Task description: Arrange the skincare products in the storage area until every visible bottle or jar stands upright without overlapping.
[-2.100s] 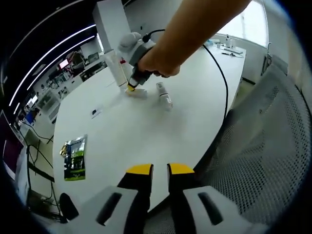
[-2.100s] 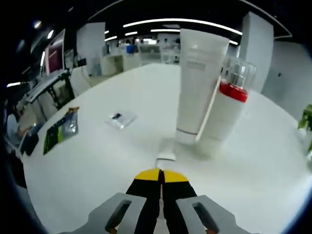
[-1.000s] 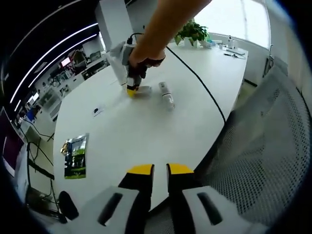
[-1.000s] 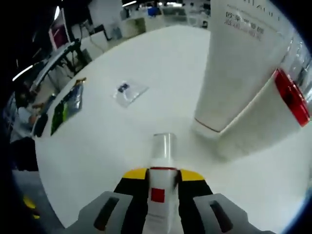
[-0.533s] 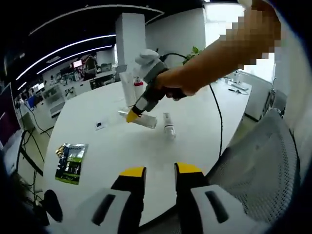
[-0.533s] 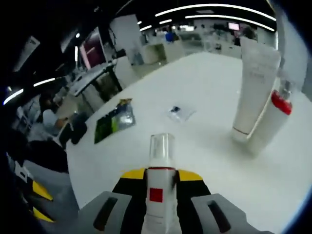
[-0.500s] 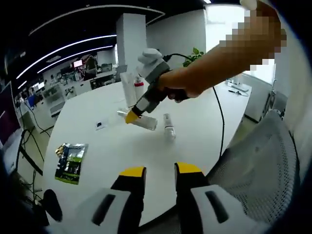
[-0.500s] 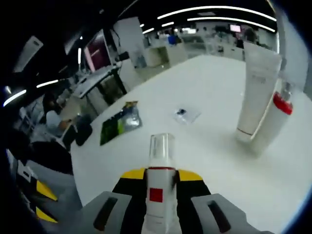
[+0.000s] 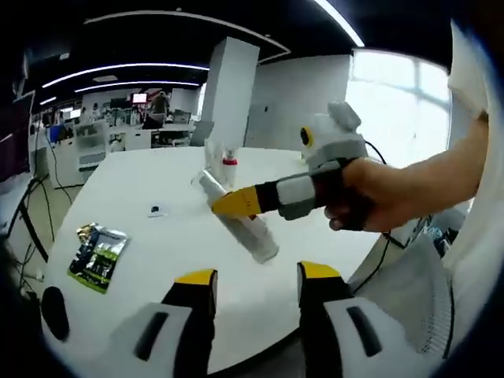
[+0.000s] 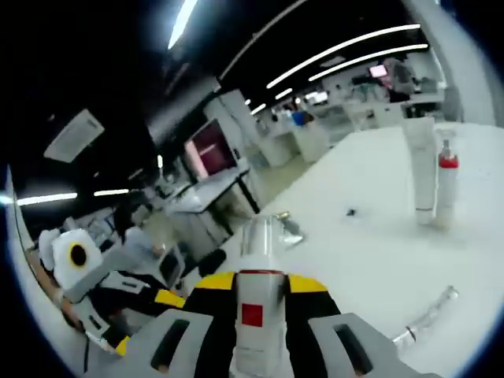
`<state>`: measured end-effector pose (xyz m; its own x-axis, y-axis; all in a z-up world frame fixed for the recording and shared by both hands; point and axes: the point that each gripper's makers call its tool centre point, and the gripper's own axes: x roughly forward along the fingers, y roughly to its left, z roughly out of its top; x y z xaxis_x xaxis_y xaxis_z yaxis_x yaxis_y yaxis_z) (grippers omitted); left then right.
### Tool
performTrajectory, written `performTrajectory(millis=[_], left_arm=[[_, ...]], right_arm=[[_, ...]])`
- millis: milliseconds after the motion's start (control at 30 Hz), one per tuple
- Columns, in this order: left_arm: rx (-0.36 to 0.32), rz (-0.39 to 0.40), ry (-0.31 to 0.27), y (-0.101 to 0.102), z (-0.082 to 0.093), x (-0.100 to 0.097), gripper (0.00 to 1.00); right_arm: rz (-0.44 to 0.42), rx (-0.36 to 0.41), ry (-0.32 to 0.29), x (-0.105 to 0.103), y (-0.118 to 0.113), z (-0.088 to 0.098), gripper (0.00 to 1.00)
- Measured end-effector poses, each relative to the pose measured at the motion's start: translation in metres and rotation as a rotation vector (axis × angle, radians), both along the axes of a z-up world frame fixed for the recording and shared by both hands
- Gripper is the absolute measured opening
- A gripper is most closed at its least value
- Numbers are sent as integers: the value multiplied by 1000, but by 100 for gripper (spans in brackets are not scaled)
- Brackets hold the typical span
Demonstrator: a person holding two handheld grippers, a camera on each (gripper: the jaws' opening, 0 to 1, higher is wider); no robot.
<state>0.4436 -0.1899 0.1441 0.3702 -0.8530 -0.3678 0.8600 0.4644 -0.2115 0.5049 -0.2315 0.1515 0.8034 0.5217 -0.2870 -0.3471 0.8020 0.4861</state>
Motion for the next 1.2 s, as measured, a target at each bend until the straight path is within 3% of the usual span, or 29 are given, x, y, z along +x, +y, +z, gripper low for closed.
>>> performTrajectory(millis=[33, 100, 267, 433, 567, 667, 700, 767, 900, 1000, 1067, 1200], left_arm=[[-5, -4, -8, -1, 1, -1, 39], [-9, -15, -10, -2, 2, -3, 36], [-21, -30, 32, -4, 2, -7, 38], [-50, -36, 53, -4, 6, -7, 41], [-57, -59, 33, -4, 10, -10, 37], [-88, -53, 64, -1, 16, -8, 35], [-137, -42, 59, -2, 24, -6, 34], [-168, -32, 69, 0, 29, -4, 33], [-141, -14, 84, 3, 24, -1, 30], [-59, -61, -1, 5, 17, -6, 20], [10, -37, -45, 10, 9, -1, 17], [30, -63, -69, 5, 6, -7, 17]], right_arm=[[0, 37, -10, -5, 5, 6, 18], [7, 19, -32, -14, 10, 10, 18], [55, 64, -123, -30, 35, 34, 18], [77, 51, -183, -36, 47, 43, 17], [97, 49, -215, -37, 52, 49, 17], [118, 14, -274, -36, 58, 56, 17], [134, 10, -268, -38, 63, 55, 17], [150, 8, -267, -39, 71, 54, 17], [150, 8, -276, -43, 76, 54, 17], [124, 23, -257, -42, 68, 51, 17], [120, 25, -231, -44, 63, 46, 17], [129, -3, -217, -51, 62, 41, 17]])
